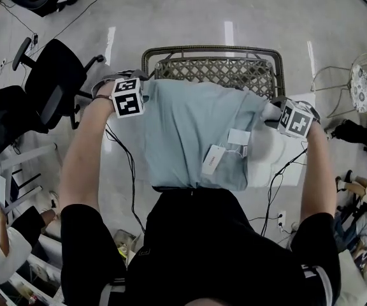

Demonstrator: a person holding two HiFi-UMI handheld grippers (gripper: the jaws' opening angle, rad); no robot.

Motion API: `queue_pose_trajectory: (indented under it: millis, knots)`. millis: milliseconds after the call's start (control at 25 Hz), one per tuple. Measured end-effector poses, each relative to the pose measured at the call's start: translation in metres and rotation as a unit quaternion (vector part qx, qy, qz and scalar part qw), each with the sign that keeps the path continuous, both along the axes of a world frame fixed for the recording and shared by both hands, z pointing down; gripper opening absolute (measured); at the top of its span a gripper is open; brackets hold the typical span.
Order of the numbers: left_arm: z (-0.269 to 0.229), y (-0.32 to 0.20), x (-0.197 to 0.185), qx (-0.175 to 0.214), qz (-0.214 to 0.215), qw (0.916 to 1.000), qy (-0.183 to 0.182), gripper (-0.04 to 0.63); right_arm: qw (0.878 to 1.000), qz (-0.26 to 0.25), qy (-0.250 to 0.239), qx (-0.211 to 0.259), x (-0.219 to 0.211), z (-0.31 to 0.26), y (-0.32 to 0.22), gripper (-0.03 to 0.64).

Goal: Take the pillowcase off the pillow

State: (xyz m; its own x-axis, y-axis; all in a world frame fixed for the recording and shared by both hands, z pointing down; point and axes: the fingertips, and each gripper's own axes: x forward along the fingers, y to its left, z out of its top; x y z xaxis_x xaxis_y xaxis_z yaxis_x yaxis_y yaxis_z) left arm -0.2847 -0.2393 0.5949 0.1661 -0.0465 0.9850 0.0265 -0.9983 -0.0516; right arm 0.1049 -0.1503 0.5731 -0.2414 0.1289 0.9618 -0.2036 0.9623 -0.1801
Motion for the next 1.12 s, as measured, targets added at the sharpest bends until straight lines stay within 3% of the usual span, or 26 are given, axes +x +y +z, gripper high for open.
queue_pose_trajectory:
  millis: [200, 360, 600, 1120]
  knots:
    - [0.021, -0.004, 0.027, -0.033, 0.028, 0.9991, 0.003, 0.208, 1.000, -0.008, -0.012, 0.007, -0.003, -0.002, -0.001, 0.216]
    - [0.023, -0.007, 0.021, -0.023, 0.027, 0.9991, -0.021, 0.015, 1.000, -0.001, -0.012, 0.000, 0.000, 0.001, 0.000, 0.214]
    - [0.012, -0.006, -0.017, 0.000, 0.028, 0.9980, -0.057, 0.006, 1.000, 0.011, -0.014, -0.016, 0.002, -0.001, -0.002, 0.210]
    - [-0.011, 0.048, -0.134, -0.015, -0.079, 0.9952, -0.056, 0.006, 0.998, 0.040, -0.041, -0.017, 0.016, 0.009, -0.017, 0.206]
